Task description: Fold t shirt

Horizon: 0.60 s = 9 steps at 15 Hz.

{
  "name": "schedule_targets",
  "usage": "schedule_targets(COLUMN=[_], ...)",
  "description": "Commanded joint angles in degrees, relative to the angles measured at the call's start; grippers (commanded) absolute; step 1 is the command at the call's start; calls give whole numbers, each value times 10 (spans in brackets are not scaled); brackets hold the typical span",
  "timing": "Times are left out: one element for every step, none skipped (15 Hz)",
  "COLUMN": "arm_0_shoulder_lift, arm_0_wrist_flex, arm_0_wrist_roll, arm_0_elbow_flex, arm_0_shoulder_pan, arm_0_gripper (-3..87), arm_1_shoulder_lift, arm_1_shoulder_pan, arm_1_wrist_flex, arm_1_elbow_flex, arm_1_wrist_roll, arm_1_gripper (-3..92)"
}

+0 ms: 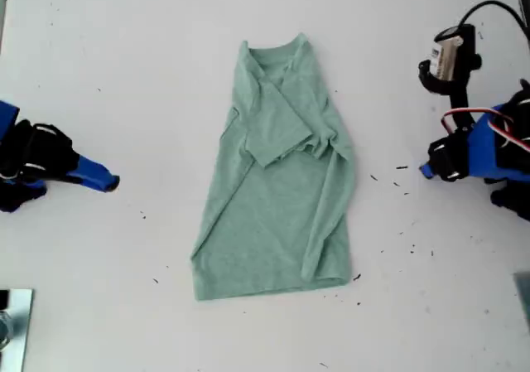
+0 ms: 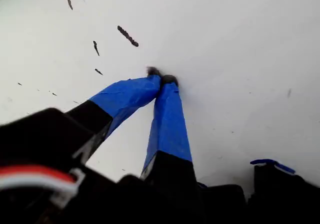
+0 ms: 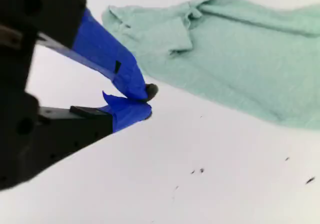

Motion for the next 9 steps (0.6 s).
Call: schedule_targets(arm_0_shoulder_lift=[-250,-324,-395,-439,-472,-486,-500,-512,-528], arm_0_wrist_flex=[120,127,143,142,142,140,141,137,134], arm_0_wrist_roll=[25,29,39,66,109,108,105,100,91], arm_0_elbow_flex=[-338,-423,-496,-534,-551,-557,-563,-564,-563], arm_0_shoulder_pan=[12,25,40,53,61,68,75,82,88], arm_0_gripper=[-2,-2,-2,-2,-2,145,195,257,291], arm_1_shoulder_lift=[9,10,13,21,32,42,49,52,54], arm_1_shoulder_pan=[9,10,11,11,11,11,11,11,11], arm_1_wrist_flex=[-6,-6,-6,-6,-5,-4,-4,-4,-4], arm_1_elbow_flex=[-9,-9,-9,-7,-4,-2,1,3,4], arm_1_wrist_roll=[-4,-4,-4,-3,-2,0,1,2,2], arm_1_gripper=[10,10,10,10,10,10,10,10,10])
